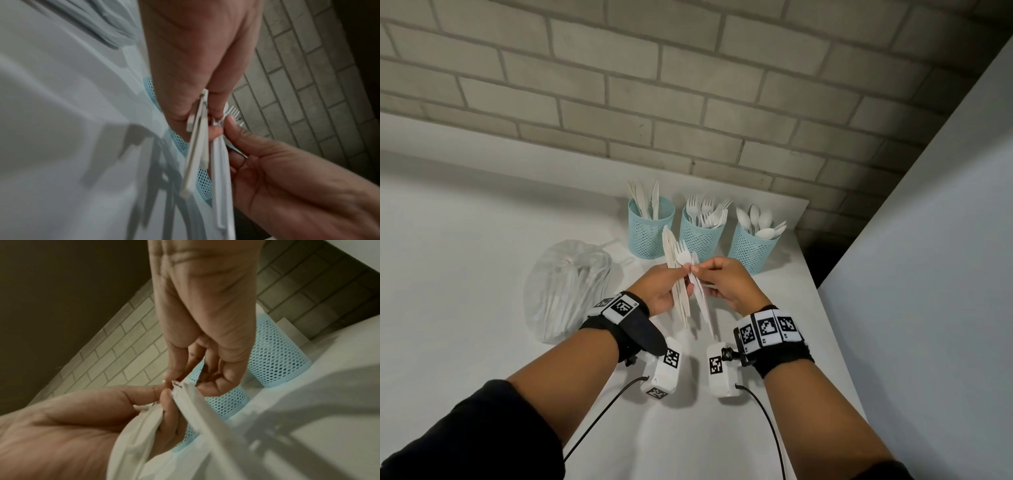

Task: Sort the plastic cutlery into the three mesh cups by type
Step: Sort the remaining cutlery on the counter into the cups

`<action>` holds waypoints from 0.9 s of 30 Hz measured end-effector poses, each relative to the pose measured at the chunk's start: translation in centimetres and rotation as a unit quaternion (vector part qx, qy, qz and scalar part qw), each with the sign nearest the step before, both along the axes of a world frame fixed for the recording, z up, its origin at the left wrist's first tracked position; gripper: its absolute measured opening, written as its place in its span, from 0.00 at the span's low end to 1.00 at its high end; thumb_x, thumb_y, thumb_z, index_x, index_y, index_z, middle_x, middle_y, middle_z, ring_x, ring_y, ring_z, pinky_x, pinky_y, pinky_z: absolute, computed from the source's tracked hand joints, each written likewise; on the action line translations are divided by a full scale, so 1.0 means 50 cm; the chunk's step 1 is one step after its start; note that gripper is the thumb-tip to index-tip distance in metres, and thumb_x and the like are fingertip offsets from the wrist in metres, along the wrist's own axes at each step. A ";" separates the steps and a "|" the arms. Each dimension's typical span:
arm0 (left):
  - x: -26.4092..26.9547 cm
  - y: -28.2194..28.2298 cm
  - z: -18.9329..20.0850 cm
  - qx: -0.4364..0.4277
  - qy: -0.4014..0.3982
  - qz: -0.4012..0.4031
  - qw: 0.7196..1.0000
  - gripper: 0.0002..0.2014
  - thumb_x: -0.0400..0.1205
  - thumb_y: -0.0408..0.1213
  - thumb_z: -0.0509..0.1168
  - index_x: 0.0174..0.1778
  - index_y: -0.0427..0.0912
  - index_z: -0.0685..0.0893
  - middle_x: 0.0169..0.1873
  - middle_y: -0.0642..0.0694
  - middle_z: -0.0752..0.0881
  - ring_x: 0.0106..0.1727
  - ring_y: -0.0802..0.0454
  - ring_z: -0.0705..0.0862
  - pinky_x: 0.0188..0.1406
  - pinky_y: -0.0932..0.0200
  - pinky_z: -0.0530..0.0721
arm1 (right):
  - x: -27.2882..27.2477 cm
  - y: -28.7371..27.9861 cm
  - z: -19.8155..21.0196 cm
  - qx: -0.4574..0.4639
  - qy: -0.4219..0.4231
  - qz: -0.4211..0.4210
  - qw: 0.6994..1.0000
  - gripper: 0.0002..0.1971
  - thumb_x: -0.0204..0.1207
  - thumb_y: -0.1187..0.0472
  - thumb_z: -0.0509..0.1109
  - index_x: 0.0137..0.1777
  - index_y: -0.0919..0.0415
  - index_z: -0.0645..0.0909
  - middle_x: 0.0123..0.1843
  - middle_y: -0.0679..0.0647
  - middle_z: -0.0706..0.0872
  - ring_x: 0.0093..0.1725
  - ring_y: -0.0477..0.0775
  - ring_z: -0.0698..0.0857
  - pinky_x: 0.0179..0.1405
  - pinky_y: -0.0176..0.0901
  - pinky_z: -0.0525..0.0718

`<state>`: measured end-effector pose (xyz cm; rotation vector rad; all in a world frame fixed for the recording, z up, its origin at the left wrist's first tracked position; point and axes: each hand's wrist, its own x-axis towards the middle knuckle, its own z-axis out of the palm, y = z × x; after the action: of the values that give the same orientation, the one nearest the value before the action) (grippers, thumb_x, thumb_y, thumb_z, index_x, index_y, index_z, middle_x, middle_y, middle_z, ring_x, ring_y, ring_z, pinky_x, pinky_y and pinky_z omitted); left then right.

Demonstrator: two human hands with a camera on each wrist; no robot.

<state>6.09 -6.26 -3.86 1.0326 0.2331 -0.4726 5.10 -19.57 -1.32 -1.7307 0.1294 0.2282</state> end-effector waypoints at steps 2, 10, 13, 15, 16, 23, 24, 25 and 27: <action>0.003 -0.006 0.003 -0.004 -0.008 -0.010 1.000 0.12 0.85 0.32 0.60 0.62 0.34 0.80 0.45 0.41 0.83 0.40 0.51 0.81 0.27 0.66 0.85 | 0.014 -0.003 0.005 -0.019 -0.008 -0.028 0.999 0.08 0.72 0.65 0.75 0.44 0.60 0.77 0.42 0.55 0.85 0.35 0.47 0.82 0.29 0.33 0.80; 0.029 -0.025 0.054 0.008 -0.033 0.000 0.999 0.03 0.85 0.33 0.60 0.49 0.41 0.79 0.40 0.45 0.84 0.38 0.54 0.81 0.26 0.67 0.84 | 0.095 -0.096 0.121 -0.008 -0.210 -0.230 0.950 0.32 0.75 0.70 0.70 0.77 0.53 0.63 0.64 0.59 0.79 0.53 0.52 0.83 0.41 0.44 0.87; 0.036 -0.029 0.071 0.000 -0.044 0.005 0.999 0.03 0.85 0.33 0.60 0.49 0.43 0.79 0.42 0.44 0.86 0.38 0.54 0.81 0.26 0.69 0.84 | 0.124 -0.139 0.168 -0.076 -0.316 -0.322 0.889 0.25 0.77 0.69 0.68 0.73 0.55 0.70 0.69 0.58 0.76 0.64 0.54 0.79 0.63 0.47 0.83; 0.038 -0.033 0.075 0.008 -0.049 0.006 0.999 0.03 0.85 0.34 0.60 0.50 0.44 0.78 0.42 0.45 0.86 0.35 0.55 0.79 0.25 0.69 0.82 | 0.141 -0.155 0.179 -0.145 -0.348 -0.353 0.856 0.21 0.79 0.67 0.66 0.72 0.57 0.71 0.70 0.59 0.76 0.66 0.53 0.77 0.59 0.29 0.75; 0.039 -0.035 0.076 0.015 -0.051 0.007 0.999 0.02 0.85 0.35 0.61 0.51 0.44 0.78 0.42 0.45 0.86 0.34 0.56 0.79 0.24 0.70 0.81 | 0.151 -0.161 0.175 -0.183 -0.355 -0.360 0.843 0.20 0.80 0.66 0.65 0.72 0.58 0.72 0.70 0.60 0.76 0.66 0.54 0.76 0.55 0.26 0.72; 0.036 -0.036 0.070 0.035 -0.051 -0.002 0.998 0.05 0.85 0.37 0.61 0.54 0.43 0.78 0.37 0.47 0.84 0.23 0.60 0.75 0.16 0.71 0.72 | 0.191 -0.185 0.057 -0.456 -0.287 -0.177 0.824 0.13 0.83 0.61 0.59 0.56 0.66 0.83 0.53 0.68 0.83 0.51 0.66 0.82 0.46 0.44 0.73; 0.035 -0.035 0.068 0.043 -0.053 -0.003 0.998 0.04 0.85 0.37 0.61 0.53 0.43 0.79 0.37 0.48 0.84 0.25 0.59 0.73 0.16 0.72 0.71 | 0.194 -0.187 0.046 -0.487 -0.285 -0.153 0.811 0.13 0.83 0.61 0.58 0.51 0.66 0.84 0.48 0.69 0.84 0.47 0.67 0.82 0.40 0.45 0.71; 0.034 -0.034 0.068 0.051 -0.055 -0.004 0.997 0.03 0.85 0.37 0.61 0.50 0.43 0.79 0.37 0.48 0.84 0.28 0.58 0.71 0.16 0.72 0.70 | 0.196 -0.185 0.041 -0.502 -0.284 -0.143 0.804 0.14 0.83 0.62 0.58 0.46 0.67 0.83 0.43 0.69 0.84 0.42 0.66 0.81 0.36 0.45 0.68; 0.031 -0.033 0.067 0.065 -0.057 -0.008 0.996 0.04 0.85 0.37 0.61 0.47 0.44 0.80 0.38 0.48 0.84 0.30 0.57 0.68 0.17 0.72 0.68 | 0.201 -0.180 0.043 -0.508 -0.274 -0.145 0.803 0.14 0.81 0.64 0.57 0.39 0.69 0.81 0.39 0.70 0.83 0.38 0.64 0.78 0.34 0.45 0.66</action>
<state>7.66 -7.92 -0.52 1.1854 0.1552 -0.4146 15.17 -28.55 0.81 -2.7293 0.0873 -0.7135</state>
